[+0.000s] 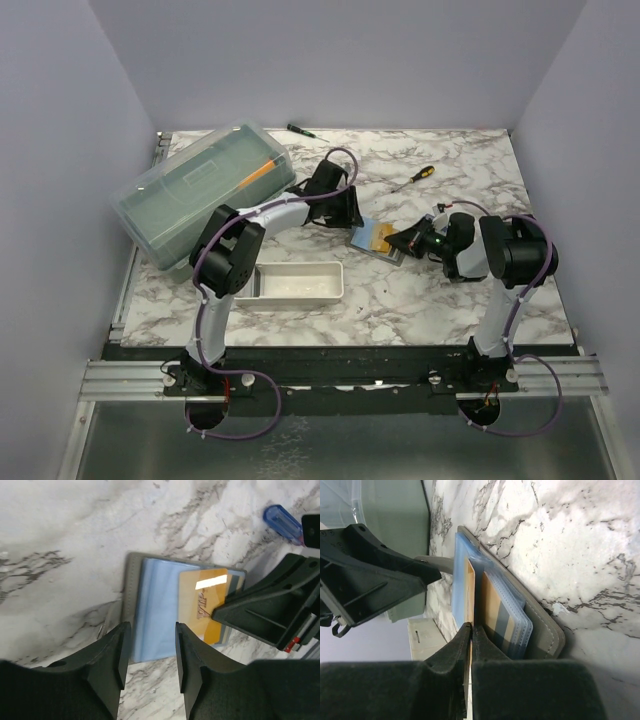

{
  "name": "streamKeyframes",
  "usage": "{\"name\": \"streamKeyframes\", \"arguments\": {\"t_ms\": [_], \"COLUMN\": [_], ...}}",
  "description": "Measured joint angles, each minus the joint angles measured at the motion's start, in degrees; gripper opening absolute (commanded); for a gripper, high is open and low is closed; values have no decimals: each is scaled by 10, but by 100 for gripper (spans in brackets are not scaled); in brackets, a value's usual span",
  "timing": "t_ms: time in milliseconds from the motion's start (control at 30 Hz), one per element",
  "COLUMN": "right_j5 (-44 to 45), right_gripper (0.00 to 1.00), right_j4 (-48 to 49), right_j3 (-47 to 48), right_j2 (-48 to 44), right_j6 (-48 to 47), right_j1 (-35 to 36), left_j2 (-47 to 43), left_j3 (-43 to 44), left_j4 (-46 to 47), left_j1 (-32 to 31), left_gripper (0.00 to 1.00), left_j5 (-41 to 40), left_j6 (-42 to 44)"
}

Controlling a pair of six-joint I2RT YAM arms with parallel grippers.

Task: Put the credit cards into the card holder
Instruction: Insert the credit card into the card holder.

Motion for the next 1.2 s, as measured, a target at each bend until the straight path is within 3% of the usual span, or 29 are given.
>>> {"name": "streamKeyframes", "arguments": {"t_ms": [367, 500, 733, 967, 1200], "right_j5": [40, 84, 126, 162, 183], "right_gripper": [9, 15, 39, 43, 38], "right_j4": [-3, -6, -71, -209, -280], "right_j3": [0, 4, 21, 41, 76], "right_j2": [-7, -12, -41, -102, -110], "right_j6": [1, 13, 3, -55, -92], "right_j1": [30, 66, 86, 89, 109], "left_j2": [20, 22, 19, 18, 17], "left_j3": [0, -1, -11, -13, -16], "left_j4": [-23, -23, -16, -16, -16], "left_j1": [14, 15, 14, 11, 10], "left_gripper": [16, 14, 13, 12, 11], "left_j5": [-44, -43, -41, -34, -24], "left_j6": [-3, -10, -18, -19, -19]}}
